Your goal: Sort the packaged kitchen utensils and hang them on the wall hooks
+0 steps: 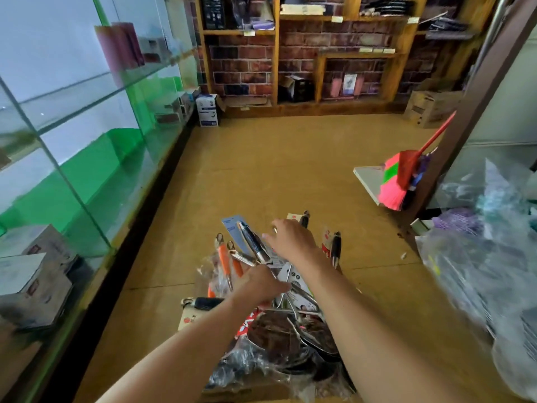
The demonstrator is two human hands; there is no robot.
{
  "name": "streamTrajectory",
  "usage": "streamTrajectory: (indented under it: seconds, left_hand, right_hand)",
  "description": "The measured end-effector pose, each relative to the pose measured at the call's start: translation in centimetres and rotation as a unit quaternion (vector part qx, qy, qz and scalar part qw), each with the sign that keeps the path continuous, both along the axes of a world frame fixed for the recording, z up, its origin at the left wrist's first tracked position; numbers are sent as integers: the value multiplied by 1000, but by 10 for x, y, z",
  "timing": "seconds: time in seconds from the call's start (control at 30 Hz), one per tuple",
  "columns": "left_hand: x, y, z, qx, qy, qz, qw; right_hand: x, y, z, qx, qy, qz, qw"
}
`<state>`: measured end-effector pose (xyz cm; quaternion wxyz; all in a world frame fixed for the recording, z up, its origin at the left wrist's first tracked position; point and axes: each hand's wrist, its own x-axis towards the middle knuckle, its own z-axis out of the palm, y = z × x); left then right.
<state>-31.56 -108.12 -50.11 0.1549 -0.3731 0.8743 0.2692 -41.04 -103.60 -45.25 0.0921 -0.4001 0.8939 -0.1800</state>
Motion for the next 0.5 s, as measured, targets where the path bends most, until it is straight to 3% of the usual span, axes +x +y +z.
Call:
streamTrajectory:
  seconds: [0.17,0.27,0.5]
  left_hand:
    - [-9,-4,-18,114,47,44,991]
    - [-9,-13,-33,142,110,80,980]
    - [-6,-14,-35,196,143,107,964]
  right_hand:
    - [4,-36,-32,45,-43,-2,998]
    - [8,-50,-45,44,-36,-17,998]
    - [10,-69,-62,34,4,-68,997]
